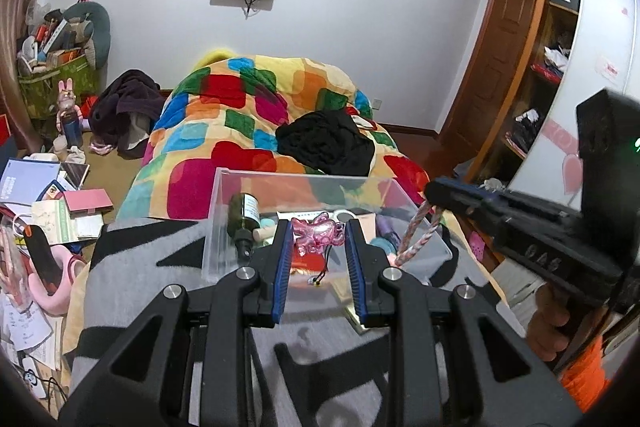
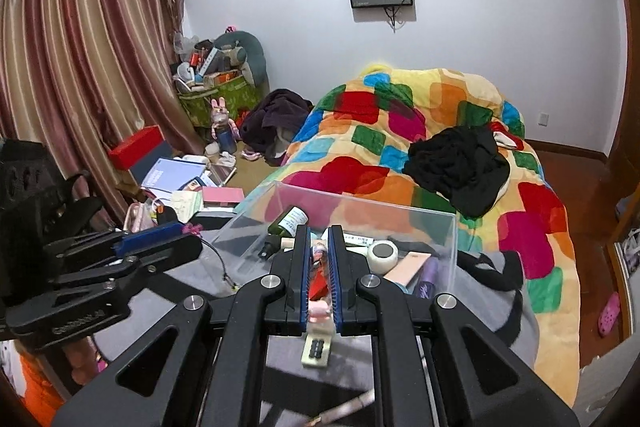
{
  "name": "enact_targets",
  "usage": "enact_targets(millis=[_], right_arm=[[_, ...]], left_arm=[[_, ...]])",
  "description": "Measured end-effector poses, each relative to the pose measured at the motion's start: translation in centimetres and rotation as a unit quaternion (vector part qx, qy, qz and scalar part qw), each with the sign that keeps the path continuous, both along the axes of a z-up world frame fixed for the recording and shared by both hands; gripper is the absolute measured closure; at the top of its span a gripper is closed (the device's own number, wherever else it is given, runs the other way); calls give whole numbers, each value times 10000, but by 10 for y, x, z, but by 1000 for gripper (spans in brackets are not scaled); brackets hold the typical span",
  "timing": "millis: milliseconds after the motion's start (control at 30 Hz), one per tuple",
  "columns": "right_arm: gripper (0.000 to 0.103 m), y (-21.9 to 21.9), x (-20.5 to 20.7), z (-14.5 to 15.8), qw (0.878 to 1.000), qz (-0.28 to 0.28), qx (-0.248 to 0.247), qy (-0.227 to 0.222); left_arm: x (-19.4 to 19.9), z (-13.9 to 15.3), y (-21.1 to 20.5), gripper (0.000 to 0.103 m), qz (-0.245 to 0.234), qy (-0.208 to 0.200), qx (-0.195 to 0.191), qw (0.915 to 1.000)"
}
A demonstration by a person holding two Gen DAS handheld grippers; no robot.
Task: Organize objects
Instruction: 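Drop the pink keychain into the clear box while the right tool releases the rope inside, then reach the left tool to the green dice block while the right tool reaches the white pen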
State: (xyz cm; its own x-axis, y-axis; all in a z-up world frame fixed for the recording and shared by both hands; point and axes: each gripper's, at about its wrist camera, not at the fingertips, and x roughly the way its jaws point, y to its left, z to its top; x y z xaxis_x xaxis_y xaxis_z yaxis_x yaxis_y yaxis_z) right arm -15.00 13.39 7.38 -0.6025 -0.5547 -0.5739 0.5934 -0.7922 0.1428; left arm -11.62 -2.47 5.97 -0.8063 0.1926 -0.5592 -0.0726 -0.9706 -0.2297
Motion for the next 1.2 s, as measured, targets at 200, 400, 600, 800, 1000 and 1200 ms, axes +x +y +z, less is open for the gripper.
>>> enact_targets(millis=[200,400,600,800,1000,1200], right_arm=[[95,-12,-27,-20,9996,-31,192,-218],[95,-9,-46,-50,9963,-206,673,-487],[84,10,-51,-56,9942,-321,774,-667],[67,21,-23,-45,9958,-373,756,-365],[56,37,5,-55,9949,-510,725,-488],[41,50,12,-96,9873,-814,587,-1235]], left_arm=[[-25,-4,-7,77,176,-84,-8,9998],[-55,-37,-7,77,190,-588,68,9981],[-53,-50,0,77,85,-715,25,9974],[-38,-39,10,72,-3,-526,-185,9984],[-21,-42,18,63,-92,-507,-212,9984],[-9,-64,25,58,-149,-768,-199,9967]])
